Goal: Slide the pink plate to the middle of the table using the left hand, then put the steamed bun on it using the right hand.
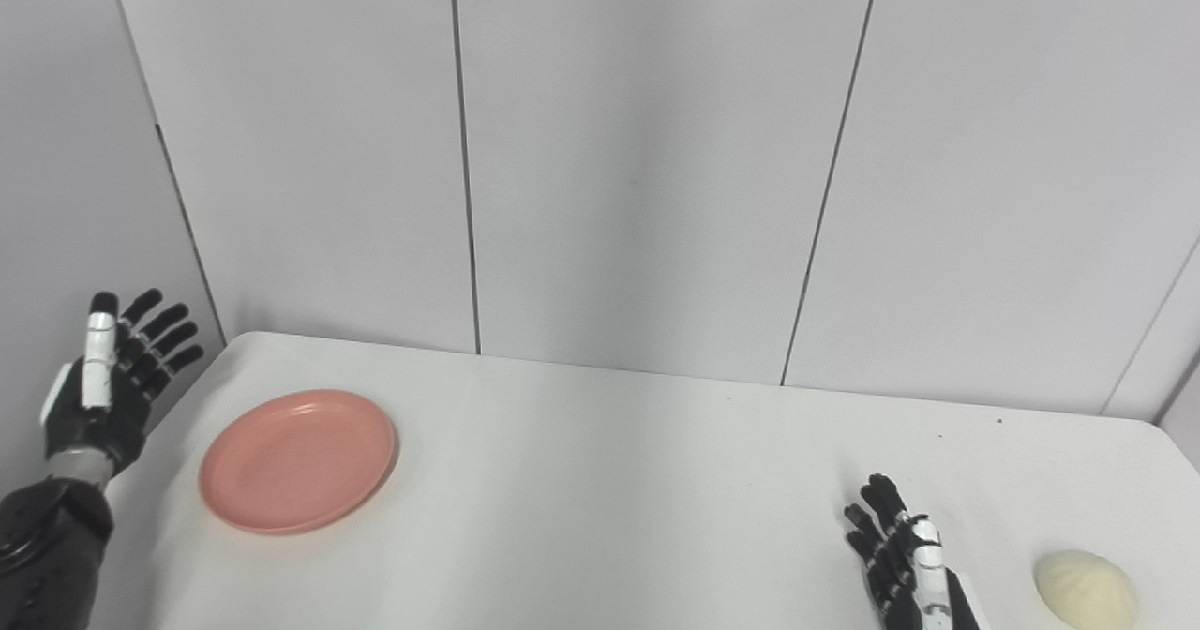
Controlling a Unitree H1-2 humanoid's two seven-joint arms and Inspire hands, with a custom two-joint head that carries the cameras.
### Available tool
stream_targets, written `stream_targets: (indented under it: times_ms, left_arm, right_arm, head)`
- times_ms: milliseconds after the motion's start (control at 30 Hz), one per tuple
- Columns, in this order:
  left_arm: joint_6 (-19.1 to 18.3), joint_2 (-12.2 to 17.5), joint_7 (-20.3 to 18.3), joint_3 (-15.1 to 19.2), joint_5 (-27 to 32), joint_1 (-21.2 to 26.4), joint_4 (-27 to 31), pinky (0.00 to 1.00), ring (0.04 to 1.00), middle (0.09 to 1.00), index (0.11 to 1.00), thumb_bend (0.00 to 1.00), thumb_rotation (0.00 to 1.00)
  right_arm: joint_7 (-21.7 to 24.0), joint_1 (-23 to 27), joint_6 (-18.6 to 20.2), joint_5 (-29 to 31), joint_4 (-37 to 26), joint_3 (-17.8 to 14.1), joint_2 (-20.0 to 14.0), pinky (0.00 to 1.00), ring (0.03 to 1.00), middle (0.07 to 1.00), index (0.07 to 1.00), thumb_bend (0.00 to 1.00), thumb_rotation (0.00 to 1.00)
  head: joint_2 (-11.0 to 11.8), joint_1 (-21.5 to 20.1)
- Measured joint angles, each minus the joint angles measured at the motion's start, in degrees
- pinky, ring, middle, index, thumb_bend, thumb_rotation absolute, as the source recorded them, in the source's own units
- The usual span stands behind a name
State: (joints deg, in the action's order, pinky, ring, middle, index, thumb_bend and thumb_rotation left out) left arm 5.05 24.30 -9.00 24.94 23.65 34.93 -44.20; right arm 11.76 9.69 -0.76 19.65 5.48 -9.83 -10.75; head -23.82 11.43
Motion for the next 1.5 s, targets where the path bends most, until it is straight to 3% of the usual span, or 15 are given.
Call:
stream_targets:
  times_ms: [200, 333, 667, 1100, 1367, 1500]
  left_arm:
    - [2.79, -0.09, -2.06, 0.9, 1.7, 0.5, -4.51, 0.75, 0.821, 0.82, 0.862, 0.85, 0.84]
    - [5.6, -0.27, -2.59, -0.64, 0.61, 0.53, -9.5, 0.74, 0.824, 0.815, 0.862, 0.89, 0.83]
    - [11.34, -0.66, -2.7, -2.94, -0.57, 0.91, -12.84, 0.75, 0.824, 0.798, 0.85, 0.86, 0.82]
    - [11.21, -3.71, -3.3, -7.88, -2.31, 0.48, -9.59, 0.71, 0.804, 0.786, 0.847, 0.88, 0.84]
    - [8.44, -5.53, -3.96, -9.65, -2.93, 0.25, -6.42, 0.74, 0.81, 0.79, 0.867, 0.89, 0.85]
    - [7.27, -6.49, -3.9, -10.52, -3.42, 0.25, -5.1, 0.77, 0.82, 0.791, 0.916, 0.92, 0.82]
  right_arm:
    - [0.0, -0.02, 0.05, -0.02, -0.02, 0.04, -0.04, 0.95, 0.915, 0.946, 0.932, 0.78, 0.98]
    - [-0.09, -0.05, 0.1, 0.05, -0.07, -0.01, -0.03, 0.93, 0.91, 0.937, 0.926, 0.77, 0.97]
    - [-0.21, -0.09, 0.17, 0.08, -0.12, -0.01, 0.04, 0.95, 0.913, 0.939, 0.927, 0.77, 0.97]
    - [-0.25, -0.1, 0.18, 0.01, -0.16, 0.04, 0.07, 0.94, 0.909, 0.94, 0.924, 0.79, 0.95]
    - [-0.26, -0.05, 0.18, -0.01, -0.09, 0.04, 0.09, 0.94, 0.914, 0.944, 0.926, 0.78, 0.95]
    - [-0.23, -0.03, 0.18, -0.07, -0.03, 0.09, 0.06, 0.94, 0.913, 0.946, 0.927, 0.78, 0.95]
  head:
    - [0.0, -0.35]
    - [-0.09, -0.97]
    - [-0.18, -1.23]
    - [-0.44, -1.67]
    - [-0.53, -1.67]
    - [-0.53, -1.76]
